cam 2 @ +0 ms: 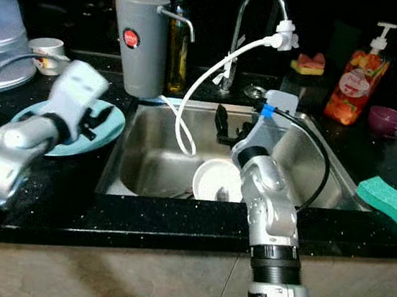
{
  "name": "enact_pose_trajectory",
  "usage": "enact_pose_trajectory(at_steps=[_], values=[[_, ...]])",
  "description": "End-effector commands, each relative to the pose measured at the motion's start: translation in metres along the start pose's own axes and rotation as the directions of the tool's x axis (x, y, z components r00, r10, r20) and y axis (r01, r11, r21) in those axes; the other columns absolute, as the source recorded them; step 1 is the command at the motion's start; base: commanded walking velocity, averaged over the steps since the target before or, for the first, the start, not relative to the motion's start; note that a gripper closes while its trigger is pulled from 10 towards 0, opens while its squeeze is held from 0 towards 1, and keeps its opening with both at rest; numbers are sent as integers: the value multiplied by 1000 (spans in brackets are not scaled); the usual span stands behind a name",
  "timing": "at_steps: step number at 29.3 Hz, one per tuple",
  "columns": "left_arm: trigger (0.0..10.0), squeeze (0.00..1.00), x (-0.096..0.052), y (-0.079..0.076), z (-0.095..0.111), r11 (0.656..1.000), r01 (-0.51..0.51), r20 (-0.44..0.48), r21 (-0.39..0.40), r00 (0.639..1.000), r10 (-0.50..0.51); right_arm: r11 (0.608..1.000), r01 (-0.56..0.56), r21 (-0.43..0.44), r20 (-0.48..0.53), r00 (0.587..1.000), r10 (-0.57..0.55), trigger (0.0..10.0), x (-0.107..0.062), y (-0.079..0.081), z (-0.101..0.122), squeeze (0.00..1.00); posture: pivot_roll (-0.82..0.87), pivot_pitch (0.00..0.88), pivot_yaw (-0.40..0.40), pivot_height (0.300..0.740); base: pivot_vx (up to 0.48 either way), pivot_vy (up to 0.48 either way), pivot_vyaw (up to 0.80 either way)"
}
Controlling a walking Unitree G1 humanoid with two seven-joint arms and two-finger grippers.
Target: Kitchen organization
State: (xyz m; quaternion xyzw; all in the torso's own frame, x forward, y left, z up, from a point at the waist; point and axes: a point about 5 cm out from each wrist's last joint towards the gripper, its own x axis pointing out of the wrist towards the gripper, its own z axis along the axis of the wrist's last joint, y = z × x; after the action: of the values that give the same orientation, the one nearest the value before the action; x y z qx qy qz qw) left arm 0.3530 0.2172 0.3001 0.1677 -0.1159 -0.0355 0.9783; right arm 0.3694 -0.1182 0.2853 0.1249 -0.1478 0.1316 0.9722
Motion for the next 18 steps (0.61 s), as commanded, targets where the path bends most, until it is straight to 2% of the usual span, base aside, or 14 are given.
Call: enact_pose_trajectory(at_steps=[1,2,4,5,7,8,9,10,11,12,13,14,16,18], values=[[10000,0,-7,4,-4,978,-92,-19,-186,996,90,1000,7,5,-18,1000,-7,10000,-3,-2,-5,0,43,137,-33,740,0,0,0],[10000,0,-7,4,-4,978,-92,-19,-186,996,90,1000,7,5,-18,1000,-7,10000,-3,-2,-5,0,43,137,-33,740,0,0,0],[10000,0,-9,4,-7,951,-132,-36,-278,991,128,1000,7,4,-20,1000,-7,10000,-3,-2,-6,0,43,137,-33,740,0,0,0],[10000,0,-10,4,-11,922,-167,-55,-350,986,157,1000,7,4,-23,1000,-7,10000,-4,-2,-6,0,43,137,-33,740,0,0,0],[10000,0,-12,7,-20,817,-263,-115,-513,964,239,1000,9,2,-25,1000,-9,10000,-4,-3,-6,0,36,144,-39,740,0,0,0],[10000,0,-12,7,-20,817,-263,-115,-513,964,239,1000,9,2,-25,1000,-9,10000,-4,-3,-6,0,36,144,-39,740,0,0,0],[10000,0,-12,8,-24,766,-305,-146,-565,952,270,1000,9,2,-26,1000,-9,10000,-4,-3,-6,0,36,144,-39,740,0,0,0],[10000,0,-12,8,-24,766,-305,-146,-565,952,270,1000,9,2,-26,1000,-9,10000,-4,-3,-6,0,36,144,-39,740,0,0,0],[10000,0,-14,10,-28,707,-350,-191,-614,935,298,1000,10,1,-27,1000,-10,10000,-4,-3,-6,0,35,146,-38,740,0,0,0],[10000,0,-14,10,-28,707,-350,-191,-614,935,298,1000,10,1,-27,1000,-10,10000,-4,-3,-6,0,35,146,-38,740,0,0,0],[10000,0,-15,13,-34,643,-403,-240,-651,913,330,1000,11,1,-29,1000,-11,10000,-5,-4,-7,0,34,147,-37,740,0,0,0],[10000,0,-15,13,-34,643,-403,-240,-651,913,330,1000,11,1,-29,1000,-11,10000,-5,-4,-7,0,34,147,-37,740,0,0,0],[10000,0,-19,18,-41,547,-489,-320,-680,868,379,1000,13,1,-31,999,-13,10000,-5,-4,-8,0,34,148,-36,740,0,0,0],[10000,0,-21,19,-43,521,-513,-344,-682,854,391,1000,14,1,-32,999,-14,10000,-5,-4,-8,0,34,148,-36,740,0,0,0]])
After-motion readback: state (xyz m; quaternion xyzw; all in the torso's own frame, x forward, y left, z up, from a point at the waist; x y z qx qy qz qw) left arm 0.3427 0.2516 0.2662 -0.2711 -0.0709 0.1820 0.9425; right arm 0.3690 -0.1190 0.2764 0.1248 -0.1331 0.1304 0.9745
